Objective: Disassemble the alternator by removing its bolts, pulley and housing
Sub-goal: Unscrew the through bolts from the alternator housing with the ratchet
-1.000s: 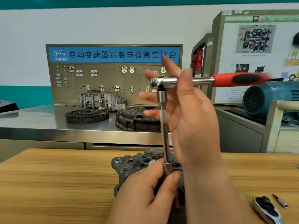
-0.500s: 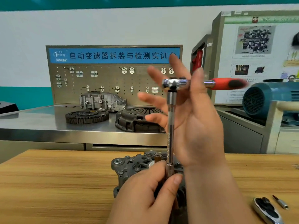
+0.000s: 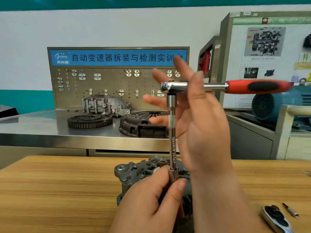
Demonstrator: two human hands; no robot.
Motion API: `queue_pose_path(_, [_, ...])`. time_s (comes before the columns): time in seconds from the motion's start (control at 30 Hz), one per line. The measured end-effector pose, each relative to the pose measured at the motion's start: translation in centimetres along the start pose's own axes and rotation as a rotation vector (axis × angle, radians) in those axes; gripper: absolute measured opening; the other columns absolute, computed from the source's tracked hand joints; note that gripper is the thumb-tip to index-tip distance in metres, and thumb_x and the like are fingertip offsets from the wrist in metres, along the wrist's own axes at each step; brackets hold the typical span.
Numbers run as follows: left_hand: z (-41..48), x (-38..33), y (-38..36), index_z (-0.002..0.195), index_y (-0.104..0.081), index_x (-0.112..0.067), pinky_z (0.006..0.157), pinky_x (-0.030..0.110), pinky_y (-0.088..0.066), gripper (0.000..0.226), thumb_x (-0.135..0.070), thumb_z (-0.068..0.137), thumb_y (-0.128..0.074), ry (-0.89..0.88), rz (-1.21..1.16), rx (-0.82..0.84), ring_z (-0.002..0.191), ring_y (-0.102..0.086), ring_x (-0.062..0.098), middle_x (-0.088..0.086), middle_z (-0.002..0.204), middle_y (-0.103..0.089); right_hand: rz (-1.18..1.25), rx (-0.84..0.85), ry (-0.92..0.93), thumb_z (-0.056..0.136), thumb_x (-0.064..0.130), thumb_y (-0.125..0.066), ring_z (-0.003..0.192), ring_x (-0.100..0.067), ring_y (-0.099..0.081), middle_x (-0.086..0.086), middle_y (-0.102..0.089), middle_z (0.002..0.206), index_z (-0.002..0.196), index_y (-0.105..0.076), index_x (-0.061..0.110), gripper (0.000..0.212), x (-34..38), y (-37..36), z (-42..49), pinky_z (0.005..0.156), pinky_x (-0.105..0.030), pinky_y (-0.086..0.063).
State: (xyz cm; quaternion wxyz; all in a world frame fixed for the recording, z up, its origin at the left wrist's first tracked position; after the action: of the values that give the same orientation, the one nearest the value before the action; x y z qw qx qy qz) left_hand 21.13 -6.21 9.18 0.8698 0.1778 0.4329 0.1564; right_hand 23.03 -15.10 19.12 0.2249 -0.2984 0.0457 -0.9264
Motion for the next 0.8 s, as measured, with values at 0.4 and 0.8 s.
queue_pose_path(0.4, [0.0, -0.1, 0.0, 0.103, -0.057, -0.037, 0.081, 0.033, -0.051, 0.058, -0.075, 0.069, -0.030, -0.024, -0.036, 0.012, 0.088, -0.063, 0.003, -0.014, 0.090, -0.068, 0.221, 0.062, -0.214, 0.087, 0.054, -0.029, 0.062, -0.019, -0.070, -0.007, -0.075, 0.098, 0.128, -0.051, 0.017, 0.060, -0.9, -0.8, 0.0, 0.050, -0.024, -0.053])
queue_pose_path(0.8, [0.1, 0.2, -0.1, 0.099, -0.059, -0.032, 0.076, 0.029, -0.050, 0.061, -0.076, 0.067, -0.031, -0.014, -0.044, -0.012, 0.083, -0.063, 0.003, -0.013, 0.084, -0.067, -0.052, 0.002, 0.167, 0.095, 0.036, -0.049, 0.075, -0.019, -0.070, 0.001, -0.065, 0.126, 0.120, -0.058, 0.035, 0.027, 1.3, -1.0, -0.3, 0.056, -0.027, -0.056])
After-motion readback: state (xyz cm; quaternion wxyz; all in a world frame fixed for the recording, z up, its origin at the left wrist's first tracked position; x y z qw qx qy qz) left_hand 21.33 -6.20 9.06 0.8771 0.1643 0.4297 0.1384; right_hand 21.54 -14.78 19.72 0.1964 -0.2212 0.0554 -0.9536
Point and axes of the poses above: each hand's wrist, its own z-axis towards the middle knuckle, its own y-axis out of the back of the hand, x = y × z, the point moved 5 cm from there along z, towards the middle knuckle
